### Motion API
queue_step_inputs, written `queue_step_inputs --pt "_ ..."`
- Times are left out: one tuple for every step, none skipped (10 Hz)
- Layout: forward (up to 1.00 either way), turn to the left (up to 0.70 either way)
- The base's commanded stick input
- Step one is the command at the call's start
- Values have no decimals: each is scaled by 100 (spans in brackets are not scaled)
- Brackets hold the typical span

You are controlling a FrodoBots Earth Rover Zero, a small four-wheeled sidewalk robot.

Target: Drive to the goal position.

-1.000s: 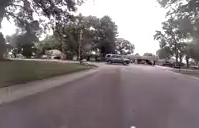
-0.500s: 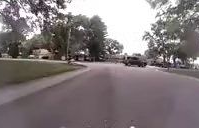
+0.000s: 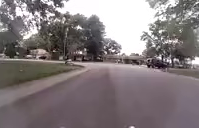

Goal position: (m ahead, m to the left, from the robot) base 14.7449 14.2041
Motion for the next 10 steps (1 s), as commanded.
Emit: queue_step_inputs --pt "70 0" --pt "70 0" --pt "70 0" --pt "70 0" --pt "70 0" --pt "70 0" --pt "70 0" --pt "70 0" --pt "70 0" --pt "70 0"
